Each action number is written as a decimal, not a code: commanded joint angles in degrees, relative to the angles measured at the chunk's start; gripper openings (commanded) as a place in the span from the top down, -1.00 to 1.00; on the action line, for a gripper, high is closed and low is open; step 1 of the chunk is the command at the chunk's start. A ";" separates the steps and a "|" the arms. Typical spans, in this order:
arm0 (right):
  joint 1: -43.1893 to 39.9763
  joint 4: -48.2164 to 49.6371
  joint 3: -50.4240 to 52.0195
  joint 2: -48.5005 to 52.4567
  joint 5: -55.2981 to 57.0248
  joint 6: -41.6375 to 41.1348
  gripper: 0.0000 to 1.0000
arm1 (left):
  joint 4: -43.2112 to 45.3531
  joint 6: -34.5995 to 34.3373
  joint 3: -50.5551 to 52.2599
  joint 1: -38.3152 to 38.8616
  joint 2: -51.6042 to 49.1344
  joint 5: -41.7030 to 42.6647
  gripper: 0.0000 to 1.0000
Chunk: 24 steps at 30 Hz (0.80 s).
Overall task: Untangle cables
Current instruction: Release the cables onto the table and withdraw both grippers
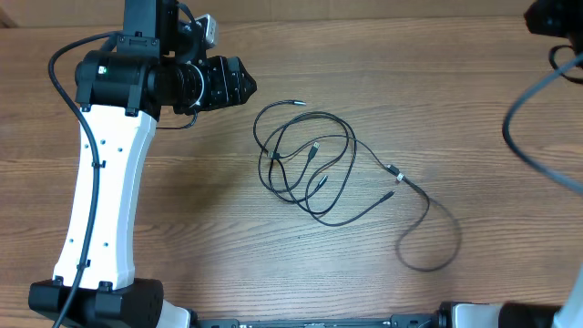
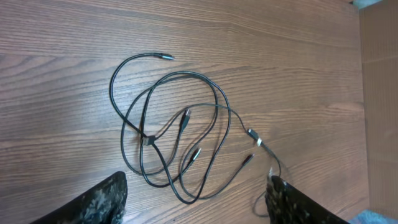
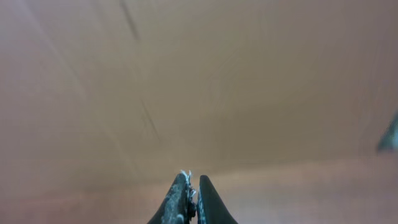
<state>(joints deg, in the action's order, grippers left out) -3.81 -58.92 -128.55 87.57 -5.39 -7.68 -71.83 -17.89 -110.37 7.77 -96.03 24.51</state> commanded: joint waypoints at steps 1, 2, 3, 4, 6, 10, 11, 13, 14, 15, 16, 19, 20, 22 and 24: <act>-0.37 -4.26 -0.50 4.33 -1.49 0.33 0.92 | 0.00 2.08 -0.79 -0.04 0.02 0.39 -0.47; -0.39 -5.68 -0.50 5.03 -1.84 0.20 0.88 | 0.02 2.08 -0.79 0.07 0.02 0.37 -0.51; -0.39 -7.34 -0.50 5.73 -2.47 0.17 0.76 | 0.09 2.08 -0.79 0.17 0.02 0.37 -0.56; -0.39 -8.26 -0.50 6.03 -2.49 0.15 0.62 | 0.09 2.08 -0.79 0.22 0.02 0.37 -0.61; -0.39 -9.88 -0.48 6.38 -2.45 0.17 0.35 | 0.11 2.08 -0.79 0.20 0.02 0.33 -0.73; -0.39 -12.94 -0.48 6.19 -3.17 0.22 0.00 | 0.07 2.08 -0.79 0.20 0.02 0.17 -0.80; -0.39 -14.16 -0.48 6.21 -3.39 0.22 -0.03 | 0.02 2.08 -0.79 0.20 0.02 -0.07 -0.82; -0.39 -17.11 -0.35 6.34 -3.69 0.26 -0.07 | -0.26 2.05 -0.79 0.20 0.02 -1.14 -0.86; -0.39 -19.32 0.09 6.43 -3.67 0.70 -0.08 | -0.37 2.05 -0.76 0.20 0.02 -2.58 -1.00; -0.39 -20.50 0.48 6.54 -3.67 0.72 -0.08 | -0.39 2.05 -0.76 0.20 0.02 -3.82 -1.00; -0.39 -21.51 0.98 6.69 -3.69 0.72 -0.09 | -0.39 2.05 -0.74 0.20 0.02 -4.66 -1.00; -0.39 -24.09 3.50 7.06 -3.78 2.47 -0.14 | -0.37 2.05 -0.74 0.17 0.02 -6.73 -1.00; -0.39 -24.52 5.18 7.08 -4.68 3.63 -0.14 | -0.37 2.05 -0.74 0.17 0.02 -7.04 -0.99; -0.39 -24.81 8.68 7.08 -7.89 6.99 -0.15 | -0.37 2.08 -0.74 0.20 0.02 -7.10 -0.99; -0.39 -24.76 12.61 7.08 -10.19 9.81 -0.15 | -0.37 2.08 -0.74 0.17 0.02 -7.13 -0.99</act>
<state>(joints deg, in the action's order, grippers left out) -4.10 -83.64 -120.62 94.98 -11.18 -3.55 -72.25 -16.34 -110.37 7.77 -96.03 19.20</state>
